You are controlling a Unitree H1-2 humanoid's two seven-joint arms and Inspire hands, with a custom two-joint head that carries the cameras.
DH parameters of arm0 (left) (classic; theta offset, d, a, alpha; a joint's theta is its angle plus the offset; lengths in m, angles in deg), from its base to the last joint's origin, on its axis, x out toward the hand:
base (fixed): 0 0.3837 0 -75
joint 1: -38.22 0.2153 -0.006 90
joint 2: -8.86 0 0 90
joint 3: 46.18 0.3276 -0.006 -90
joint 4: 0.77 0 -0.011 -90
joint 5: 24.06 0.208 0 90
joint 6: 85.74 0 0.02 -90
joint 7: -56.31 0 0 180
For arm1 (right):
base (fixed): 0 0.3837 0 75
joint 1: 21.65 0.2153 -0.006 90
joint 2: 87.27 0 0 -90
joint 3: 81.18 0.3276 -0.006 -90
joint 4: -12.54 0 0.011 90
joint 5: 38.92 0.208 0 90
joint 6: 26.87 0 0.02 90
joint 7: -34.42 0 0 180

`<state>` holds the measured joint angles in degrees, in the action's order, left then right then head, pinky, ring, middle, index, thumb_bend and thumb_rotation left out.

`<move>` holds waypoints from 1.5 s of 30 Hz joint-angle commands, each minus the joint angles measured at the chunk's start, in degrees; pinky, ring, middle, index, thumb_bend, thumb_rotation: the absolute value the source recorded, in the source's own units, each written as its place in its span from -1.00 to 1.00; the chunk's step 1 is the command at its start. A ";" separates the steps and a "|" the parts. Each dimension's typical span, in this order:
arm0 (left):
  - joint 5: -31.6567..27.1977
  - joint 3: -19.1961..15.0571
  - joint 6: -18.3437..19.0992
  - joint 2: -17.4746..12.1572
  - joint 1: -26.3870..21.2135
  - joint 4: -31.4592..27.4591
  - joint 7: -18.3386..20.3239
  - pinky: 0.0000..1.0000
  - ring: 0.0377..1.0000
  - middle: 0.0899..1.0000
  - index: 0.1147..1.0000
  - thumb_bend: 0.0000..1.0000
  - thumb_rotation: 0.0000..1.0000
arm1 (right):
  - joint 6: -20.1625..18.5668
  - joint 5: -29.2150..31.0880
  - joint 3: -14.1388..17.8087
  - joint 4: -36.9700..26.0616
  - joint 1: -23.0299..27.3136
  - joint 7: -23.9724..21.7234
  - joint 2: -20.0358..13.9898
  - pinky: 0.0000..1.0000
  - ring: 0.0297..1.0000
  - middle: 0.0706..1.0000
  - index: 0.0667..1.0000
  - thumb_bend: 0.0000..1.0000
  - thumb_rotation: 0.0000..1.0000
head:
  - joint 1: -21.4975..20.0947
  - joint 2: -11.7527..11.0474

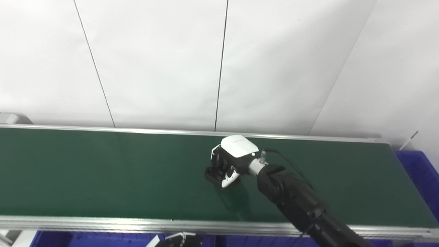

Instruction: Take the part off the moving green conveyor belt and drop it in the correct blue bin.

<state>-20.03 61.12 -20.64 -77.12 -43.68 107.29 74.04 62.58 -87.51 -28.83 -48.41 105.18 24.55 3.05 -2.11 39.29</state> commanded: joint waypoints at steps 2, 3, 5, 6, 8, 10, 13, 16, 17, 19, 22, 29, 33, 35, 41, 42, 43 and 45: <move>-0.45 -0.36 -1.80 0.10 -0.44 -2.03 -0.01 0.39 0.46 0.46 0.42 0.82 -0.60 | -0.36 -2.43 -1.32 -0.81 0.05 -2.24 -0.99 -0.36 -0.22 -0.02 -0.09 0.03 -1.00 | 0.08 0.05; -0.60 -0.35 -1.85 0.09 -0.52 -1.89 0.08 0.38 0.45 0.46 0.42 0.81 -0.59 | -0.46 -2.69 -1.30 -1.00 -0.10 -2.23 -1.07 -0.36 -0.23 -0.02 -0.09 0.03 -1.00 | 0.00 0.03; -0.91 -0.41 -1.86 0.13 -0.60 -1.75 0.23 0.38 0.45 0.47 0.42 0.81 -0.60 | -0.22 -3.26 -1.28 -1.05 -0.34 -1.57 -1.28 -0.39 -0.26 -0.06 -0.03 0.03 -1.00 | 0.00 -0.02; -1.01 -0.46 -1.81 0.16 -0.61 -1.74 0.29 0.38 0.44 0.47 0.42 0.81 -0.60 | 0.17 -3.48 -1.28 -0.98 -0.44 -1.04 -1.44 -0.39 -0.26 -0.07 -0.02 0.03 -1.00 | 0.01 -0.04; -1.16 -0.55 -1.61 0.21 -0.64 -1.79 0.42 0.36 0.43 0.47 0.42 0.81 -0.60 | 0.93 -3.73 -1.29 -0.87 -0.53 -0.32 -1.74 -0.40 -0.27 -0.07 -0.02 0.03 -1.00 | 0.11 -0.07; -1.28 -0.59 -1.44 0.22 -0.70 -1.82 0.62 0.33 0.43 0.47 0.42 0.81 -0.60 | 1.28 -3.70 -1.05 -1.35 -0.94 0.25 -2.07 -0.41 -0.29 -0.10 0.02 0.02 -1.00 | 0.10 -0.19; -1.27 -0.66 -1.67 0.23 -0.88 -1.26 0.80 0.36 0.46 0.48 0.42 0.81 -0.59 | 1.36 -3.54 -0.52 -2.52 -1.76 1.60 -2.50 -0.45 -0.29 -0.12 0.02 0.02 -1.00 | 0.14 -0.26; -1.26 -0.69 -1.90 0.20 -1.03 -0.95 0.83 0.37 0.47 0.49 0.42 0.81 -0.60 | 1.93 -2.32 1.31 -5.52 -3.35 3.85 -2.85 -0.48 -0.31 -0.14 0.02 0.02 -1.00 | 0.10 -0.31; -1.15 -0.68 -1.93 0.18 -1.07 -0.95 0.79 0.39 0.47 0.48 0.42 0.80 -0.60 | 2.21 -2.32 1.71 -6.15 -3.71 4.51 -2.95 -0.47 -0.32 -0.14 0.02 0.02 -1.00 | 0.10 -0.31; -1.20 -0.73 -1.91 0.14 -1.14 -0.89 0.86 0.39 0.47 0.48 0.42 0.80 -0.61 | 2.72 -1.72 2.94 -8.70 -4.74 5.36 -3.30 -0.48 -0.33 -0.14 0.03 0.02 -1.00 | -0.04 -0.25; -1.29 -0.86 -1.65 0.07 -1.02 -1.05 1.00 0.39 0.48 0.48 0.41 0.81 -0.60 | 2.00 -1.59 4.32 -13.62 -6.26 4.83 -3.92 -0.58 -0.31 -0.10 -0.05 0.03 -1.00 | -0.11 -0.10; -0.70 -1.15 -1.22 -0.27 -0.73 -1.91 0.88 0.40 0.48 0.48 0.40 0.83 -0.58 | -1.25 -2.43 7.85 -28.10 -11.75 0.51 -4.28 -0.41 -0.36 -0.24 -0.03 0.05 -1.00 | -0.27 0.65; -0.77 -1.27 -0.98 -0.59 -0.51 -2.86 1.19 0.43 0.49 0.48 0.41 0.82 -0.58 | -3.31 -2.14 10.54 -35.88 -15.76 -2.21 -3.26 -0.38 -0.36 -0.20 -0.06 0.05 -1.00 | -0.58 1.44; -0.70 -1.43 -0.97 -0.66 -0.43 -3.15 1.15 0.43 0.49 0.48 0.41 0.83 -0.59 | -3.22 -1.72 11.69 -38.43 -17.91 -2.44 -2.75 -0.46 -0.44 -0.15 -0.09 0.06 -1.00 | -0.75 1.79; -0.78 -1.79 -0.60 -0.94 0.10 -4.56 1.35 0.45 0.49 0.47 0.40 0.81 -0.61 | -3.39 -1.20 13.40 -44.42 -24.80 -4.82 -1.88 -0.62 -0.48 -0.13 -0.10 0.06 -1.00 | -0.99 3.37; -0.87 -1.83 -0.35 -1.01 0.28 -5.08 1.43 0.47 0.49 0.46 0.39 0.81 -0.63 | -3.61 -1.02 13.51 -45.34 -26.63 -5.27 -1.76 -0.63 -0.49 -0.13 -0.10 0.06 -1.00 | -1.07 3.67; -1.17 -1.95 0.00 -0.99 0.49 -5.57 1.46 0.48 0.50 0.46 0.39 0.80 -0.64 | -3.82 -1.00 13.53 -46.08 -28.61 -5.64 -1.69 -0.61 -0.49 -0.13 -0.10 0.06 -1.00 | -1.23 3.90; -1.63 -2.06 0.47 -1.12 0.85 -6.33 1.70 0.46 0.48 0.45 0.38 0.82 -0.66 | -4.36 -0.94 13.64 -47.38 -32.17 -6.52 -1.54 -0.61 -0.50 -0.14 -0.10 0.06 -1.00 | -1.52 4.22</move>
<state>-20.58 59.32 -19.75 -77.60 -42.96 102.70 75.35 59.29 -88.96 -15.74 -93.56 74.12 18.15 1.27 -3.69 43.42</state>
